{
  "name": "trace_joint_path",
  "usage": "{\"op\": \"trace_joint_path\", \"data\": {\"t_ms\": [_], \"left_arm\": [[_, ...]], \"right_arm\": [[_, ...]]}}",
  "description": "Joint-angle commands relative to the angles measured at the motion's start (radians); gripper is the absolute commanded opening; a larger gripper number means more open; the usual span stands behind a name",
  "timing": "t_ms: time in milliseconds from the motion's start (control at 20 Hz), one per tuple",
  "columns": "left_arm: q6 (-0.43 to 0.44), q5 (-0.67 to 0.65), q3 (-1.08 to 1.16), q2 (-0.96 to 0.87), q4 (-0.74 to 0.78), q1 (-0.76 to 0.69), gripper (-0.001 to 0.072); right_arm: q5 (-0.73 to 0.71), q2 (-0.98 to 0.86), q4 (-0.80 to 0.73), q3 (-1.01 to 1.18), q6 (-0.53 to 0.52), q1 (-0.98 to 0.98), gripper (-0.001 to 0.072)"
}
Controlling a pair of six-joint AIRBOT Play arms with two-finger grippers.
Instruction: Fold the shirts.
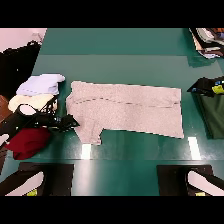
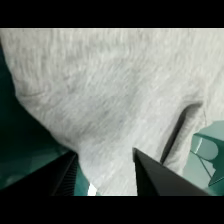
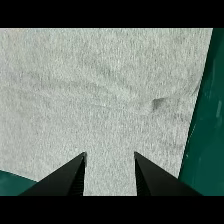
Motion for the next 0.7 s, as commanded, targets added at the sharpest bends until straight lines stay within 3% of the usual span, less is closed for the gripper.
{"op": "trace_joint_path", "data": {"t_ms": [0, 50, 100, 300, 650], "left_arm": [[0.003, 0.045, -0.009, 0.000, -0.014, 0.000, 0.0364], [0.006, 0.049, -0.009, 0.000, -0.026, 0.000, 0.0130], [0.006, 0.056, -0.008, 0.001, -0.045, 0.000, 0.0034], [0.034, 0.005, 0.044, 0.013, -0.076, 0.000, 0.0022], [0.059, -0.048, 0.076, 0.090, -0.078, 0.000, 0.0023]], "right_arm": [[0.020, 0.002, 0.001, -0.001, 0.000, 0.000, 0.0356], [0.030, 0.002, 0.000, -0.001, 0.000, 0.000, 0.0356], [0.043, 0.002, 0.000, -0.001, 0.000, 0.000, 0.0356], [0.087, 0.024, -0.013, -0.060, 0.000, -0.040, 0.0354], [0.031, 0.161, -0.076, -0.569, -0.009, -0.304, 0.0387]]}}
